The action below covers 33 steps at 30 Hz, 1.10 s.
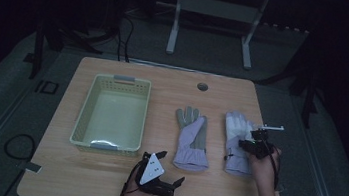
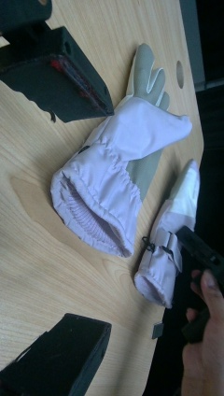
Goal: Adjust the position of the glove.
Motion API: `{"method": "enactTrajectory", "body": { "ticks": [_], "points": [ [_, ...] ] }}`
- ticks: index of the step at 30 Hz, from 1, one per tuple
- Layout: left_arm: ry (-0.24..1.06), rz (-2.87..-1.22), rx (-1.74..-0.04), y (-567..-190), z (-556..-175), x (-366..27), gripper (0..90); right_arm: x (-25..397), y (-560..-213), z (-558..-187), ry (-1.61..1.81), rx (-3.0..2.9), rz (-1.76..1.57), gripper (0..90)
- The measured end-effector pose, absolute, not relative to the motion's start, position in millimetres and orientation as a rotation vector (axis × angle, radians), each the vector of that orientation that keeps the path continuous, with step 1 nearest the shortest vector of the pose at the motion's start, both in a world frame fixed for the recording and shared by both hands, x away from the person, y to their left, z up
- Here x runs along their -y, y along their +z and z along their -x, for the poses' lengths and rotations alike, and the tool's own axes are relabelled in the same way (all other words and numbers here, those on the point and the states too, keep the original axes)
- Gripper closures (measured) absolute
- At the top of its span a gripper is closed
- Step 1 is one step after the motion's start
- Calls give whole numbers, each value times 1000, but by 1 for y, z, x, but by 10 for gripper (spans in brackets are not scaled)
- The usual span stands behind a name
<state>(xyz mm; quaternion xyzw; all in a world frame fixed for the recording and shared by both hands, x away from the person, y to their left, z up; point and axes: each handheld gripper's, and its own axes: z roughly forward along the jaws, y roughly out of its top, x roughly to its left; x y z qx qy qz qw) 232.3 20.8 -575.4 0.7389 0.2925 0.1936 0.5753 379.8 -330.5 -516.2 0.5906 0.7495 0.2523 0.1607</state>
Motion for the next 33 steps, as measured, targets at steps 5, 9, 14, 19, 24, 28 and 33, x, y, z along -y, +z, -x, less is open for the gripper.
{"method": "enactTrajectory", "body": {
  "ticks": [5,9,14,19,24,28,33],
  "points": [
    [455,-1731,-686,-575,-232,-21,11,332,-521,-383,735,-2156,-1685,727],
    [454,-1732,-686,-575,-232,-21,11,332,-521,-383,731,-2158,-1676,719],
    [455,-1733,-687,-575,-232,-21,11,333,-515,-381,759,-2173,-1650,634],
    [453,-1733,-688,-575,-232,-21,11,329,-509,-373,743,-2242,-1505,604],
    [454,-1733,-688,-575,-232,-21,11,336,-494,-365,849,-2270,-1456,528],
    [450,-1732,-691,-575,-233,-21,11,341,-477,-359,895,-2257,-1398,491],
    [444,-1729,-693,-575,-233,-21,11,351,-468,-358,893,-2316,-1321,481]
  ]
}}
